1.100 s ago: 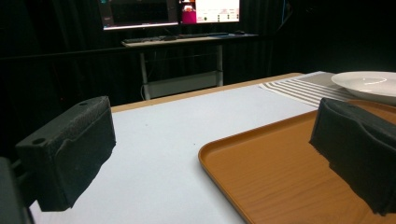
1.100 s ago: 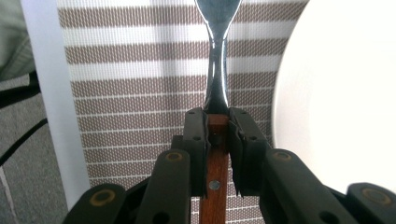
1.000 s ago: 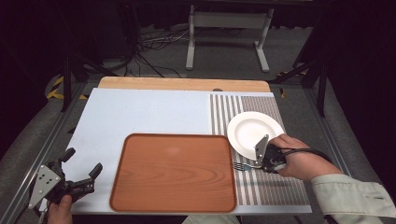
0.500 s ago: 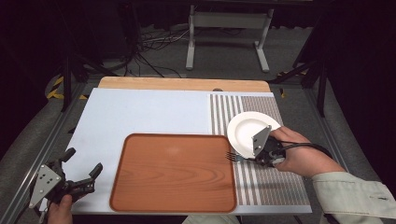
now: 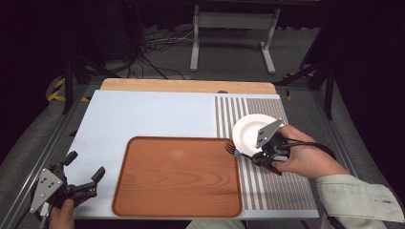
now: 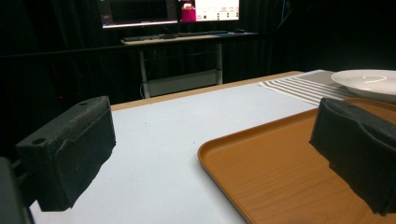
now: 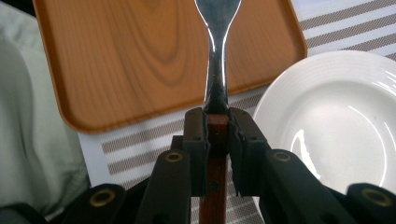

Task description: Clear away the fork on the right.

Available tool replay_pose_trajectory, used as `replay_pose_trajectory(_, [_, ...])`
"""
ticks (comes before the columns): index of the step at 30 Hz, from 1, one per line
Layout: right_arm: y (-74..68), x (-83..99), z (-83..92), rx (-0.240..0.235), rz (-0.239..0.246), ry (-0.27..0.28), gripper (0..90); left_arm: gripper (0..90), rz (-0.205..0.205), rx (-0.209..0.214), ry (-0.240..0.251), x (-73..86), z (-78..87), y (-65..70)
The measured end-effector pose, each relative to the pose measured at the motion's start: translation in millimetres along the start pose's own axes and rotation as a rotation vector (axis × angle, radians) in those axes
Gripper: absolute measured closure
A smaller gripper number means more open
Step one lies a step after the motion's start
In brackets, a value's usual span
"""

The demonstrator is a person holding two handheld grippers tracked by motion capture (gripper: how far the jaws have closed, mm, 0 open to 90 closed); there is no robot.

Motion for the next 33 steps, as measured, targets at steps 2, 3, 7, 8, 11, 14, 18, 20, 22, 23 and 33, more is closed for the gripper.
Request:
replay_pose_trajectory(2, [-0.7,-3.6,0.3,0.0,-0.032,0.021,78.4,0.8,0.0,0.0,0.002,-0.2,0.0,-0.2])
replay_pose_trajectory(3, [-0.6,-5.5,0.4,0.008,-0.044,0.029,78.4,0.9,0.001,0.0,0.003,-0.2,-0.1,-0.2])
replay_pose_trajectory(7, [-2.6,-12.3,-2.0,0.0,-0.12,0.058,78.5,0.9,0.001,0.002,0.001,-0.3,0.3,0.0])
replay_pose_trajectory(8, [-3.1,-13.5,-2.9,0.001,-0.129,0.061,78.4,0.9,-0.002,0.002,0.0,-0.2,0.4,-0.2])
replay_pose_trajectory(11, [-4.4,-18.8,-6.7,0.008,-0.157,0.07,78.4,0.9,-0.001,0.0,0.002,-0.3,0.4,-0.6])
replay_pose_trajectory(14, [-6.4,-25.4,-11.7,0.007,-0.204,0.1,78.4,0.9,0.0,0.005,0.003,-0.6,0.6,-0.3])
replay_pose_trajectory(18, [-9.2,-35.6,-23.4,-0.008,-0.297,0.134,78.5,0.8,0.0,0.006,0.005,-0.7,0.8,-0.6])
replay_pose_trajectory(20, [-10.9,-39.4,-27.7,-0.013,-0.324,0.138,78.5,0.9,0.002,0.005,0.006,-0.8,0.8,-0.8])
replay_pose_trajectory(22, [-14.0,-44.9,-33.5,-0.022,-0.368,0.144,78.4,0.9,0.004,0.006,0.008,-1.0,0.9,-1.1])
replay_pose_trajectory(23, [-15.2,-46.8,-35.5,-0.031,-0.388,0.141,78.4,0.9,0.004,0.006,0.01,-1.1,0.9,-1.1])
replay_pose_trajectory(33, [-22.0,-62.4,-54.5,-0.054,-0.483,0.159,78.3,0.9,0.008,0.008,0.012,-1.7,1.3,-1.5])
Point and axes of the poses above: each handheld gripper's, and its own axes: z roughly backward along the jaws, x roughly out of its underside, y roughly to its right, the point moved 6 cm from there along -z, roughly forward along the jaws, and after that the axes turned 9 degrees about -x, right-handed, at the moved point
